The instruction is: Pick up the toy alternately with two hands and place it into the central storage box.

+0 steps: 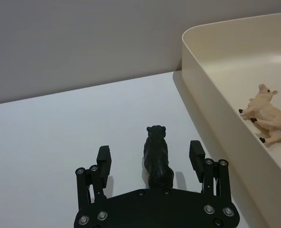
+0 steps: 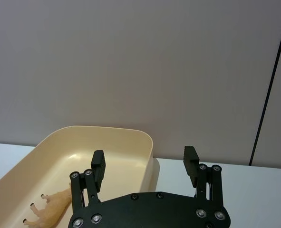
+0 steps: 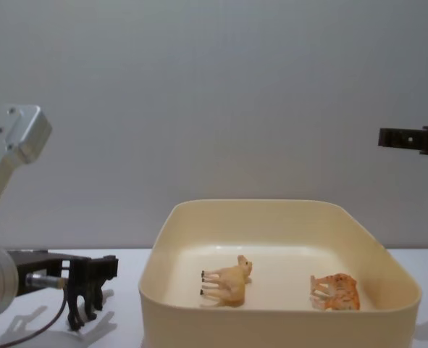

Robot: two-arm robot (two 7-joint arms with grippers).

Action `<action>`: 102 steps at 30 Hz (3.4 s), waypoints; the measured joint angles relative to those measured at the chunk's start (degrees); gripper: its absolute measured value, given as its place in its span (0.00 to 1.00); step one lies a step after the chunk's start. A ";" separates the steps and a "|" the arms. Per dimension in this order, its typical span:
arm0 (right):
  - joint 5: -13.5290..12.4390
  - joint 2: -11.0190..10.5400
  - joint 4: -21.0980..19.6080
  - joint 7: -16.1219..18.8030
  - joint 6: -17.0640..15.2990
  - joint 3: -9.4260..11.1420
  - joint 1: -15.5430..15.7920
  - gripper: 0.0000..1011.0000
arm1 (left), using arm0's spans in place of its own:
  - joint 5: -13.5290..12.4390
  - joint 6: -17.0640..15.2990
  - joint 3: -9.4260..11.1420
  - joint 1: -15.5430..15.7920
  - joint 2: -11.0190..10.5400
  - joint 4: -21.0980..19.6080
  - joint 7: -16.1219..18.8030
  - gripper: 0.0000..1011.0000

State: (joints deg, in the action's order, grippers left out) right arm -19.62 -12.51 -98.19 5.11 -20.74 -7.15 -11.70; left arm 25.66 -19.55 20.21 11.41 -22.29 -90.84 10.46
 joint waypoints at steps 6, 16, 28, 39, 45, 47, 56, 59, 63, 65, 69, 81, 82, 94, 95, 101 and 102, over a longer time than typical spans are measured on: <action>0.00 0.00 0.00 0.01 0.00 0.01 0.00 0.99 | 0.21 -0.41 -0.10 0.52 0.63 1.59 -0.27 0.99; 0.01 0.00 0.00 0.01 0.00 0.01 0.00 0.99 | 1.61 -0.21 -0.32 1.73 2.12 5.21 -0.63 0.99; 0.01 0.00 0.01 0.01 0.00 0.00 0.00 0.99 | 2.76 0.61 -0.45 2.90 3.34 8.24 -1.67 0.80; 0.01 0.00 0.01 0.01 0.00 0.00 0.00 0.99 | 3.07 0.86 -0.52 3.29 3.75 9.27 -2.03 0.47; 0.01 0.00 0.01 0.01 0.00 0.00 0.00 0.99 | 2.45 0.51 -0.51 3.33 3.78 9.05 -2.06 0.31; 0.01 0.00 0.00 0.01 0.00 0.00 0.00 0.99 | 1.34 -0.30 -0.44 3.39 3.76 8.44 -2.06 0.31; 0.01 0.00 0.01 0.01 0.00 0.00 0.00 0.99 | -4.23 -3.02 0.03 3.92 3.38 5.30 -3.21 0.31; 0.01 0.00 0.01 0.01 0.00 0.00 0.00 0.99 | -6.13 -3.62 0.20 4.16 3.21 4.29 -4.04 0.31; 0.01 0.00 0.01 0.01 0.00 0.00 0.00 0.99 | -9.39 -4.43 0.51 4.65 2.97 2.62 -5.64 0.31; 0.01 0.00 0.01 0.01 0.00 0.00 0.00 0.99 | -11.66 -4.84 0.69 4.99 2.84 1.60 -6.87 0.31; 0.01 0.00 0.01 0.01 0.00 0.00 0.00 0.99 | -15.38 -5.15 1.06 5.75 2.66 -0.34 -9.01 0.31; 0.01 0.00 0.01 0.01 0.00 0.00 0.00 0.99 | -25.30 -4.75 2.31 8.37 2.62 -4.53 -17.46 0.31; 0.01 0.00 0.01 0.01 0.00 0.00 0.00 0.99 | -25.77 -4.75 2.38 8.51 2.64 -4.60 -18.00 0.31; 0.01 0.00 0.01 0.00 0.00 0.00 0.00 0.99 | -32.62 -6.09 4.03 10.39 3.40 -4.65 -25.80 0.39; 0.01 0.00 0.01 0.00 0.00 0.00 0.00 0.99 | -32.91 -6.15 4.11 10.46 3.43 -4.62 -26.13 0.40; 0.01 0.00 0.01 0.00 0.00 0.00 0.00 0.99 | -34.57 -6.57 4.54 10.90 3.62 -4.44 -27.94 0.60; 0.01 0.00 0.01 0.00 0.00 0.00 0.00 0.99 | -34.71 -6.60 4.59 10.94 3.65 -4.42 -28.10 0.62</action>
State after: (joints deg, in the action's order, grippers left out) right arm -19.61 -12.50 -98.18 5.11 -20.73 -7.15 -11.70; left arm -9.05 -26.15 24.79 22.35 -18.64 -95.27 -17.64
